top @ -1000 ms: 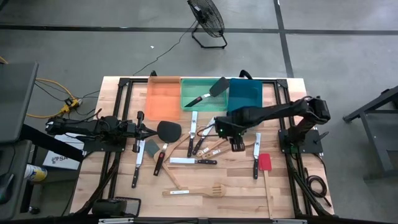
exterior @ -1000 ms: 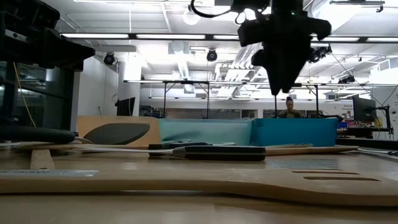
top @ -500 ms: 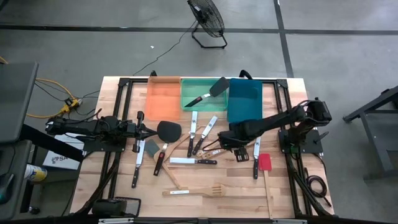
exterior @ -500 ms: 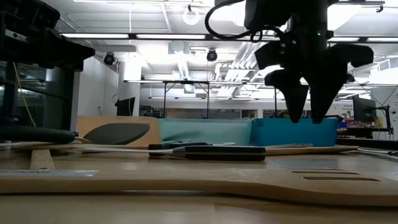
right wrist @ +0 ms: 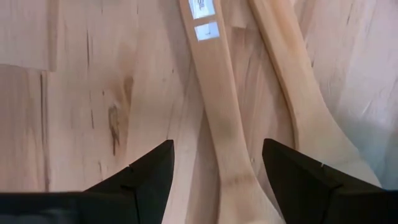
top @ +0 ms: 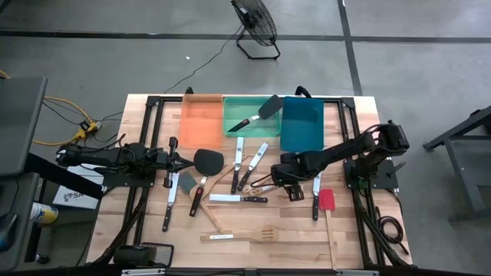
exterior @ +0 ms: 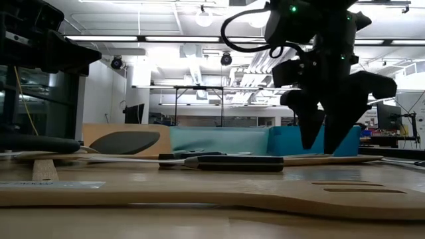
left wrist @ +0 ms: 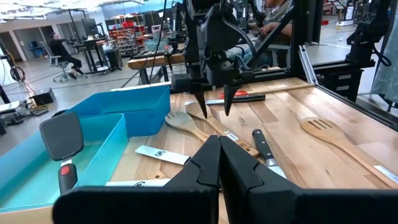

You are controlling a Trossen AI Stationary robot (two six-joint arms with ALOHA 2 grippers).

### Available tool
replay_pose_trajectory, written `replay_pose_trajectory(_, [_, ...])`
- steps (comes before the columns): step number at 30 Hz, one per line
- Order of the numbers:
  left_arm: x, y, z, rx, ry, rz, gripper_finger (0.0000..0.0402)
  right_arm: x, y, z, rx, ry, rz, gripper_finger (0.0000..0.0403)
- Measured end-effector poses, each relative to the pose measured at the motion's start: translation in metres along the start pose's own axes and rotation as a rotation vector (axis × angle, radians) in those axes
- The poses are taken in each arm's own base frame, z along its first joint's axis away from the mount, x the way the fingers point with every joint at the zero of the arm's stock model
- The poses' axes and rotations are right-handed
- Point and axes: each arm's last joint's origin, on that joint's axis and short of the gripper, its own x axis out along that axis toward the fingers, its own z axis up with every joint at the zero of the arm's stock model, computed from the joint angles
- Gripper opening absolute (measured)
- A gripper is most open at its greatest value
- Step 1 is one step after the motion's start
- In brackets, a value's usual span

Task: Pick & Place Kitchen Items
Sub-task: Put the brown serving spoon into the blue bin

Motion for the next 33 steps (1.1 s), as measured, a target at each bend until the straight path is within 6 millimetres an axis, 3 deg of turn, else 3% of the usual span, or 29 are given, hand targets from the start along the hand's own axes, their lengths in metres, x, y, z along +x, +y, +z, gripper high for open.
replay_pose_trajectory(13, [0.000,0.000,0.000,0.000,0.000,0.000,0.0000,0.013,0.001,-0.014,-0.010,0.020,-0.001,0.0234])
replay_pose_trajectory(20, [0.000,0.000,0.000,0.000,0.000,0.000,0.0000,0.014,-0.005,-0.014,-0.019,0.024,-0.032,0.0220])
replay_pose_trajectory(33, [0.000,0.000,0.000,0.000,0.000,0.000,0.0000,0.033,-0.014,-0.015,-0.031,0.092,0.030,0.0189])
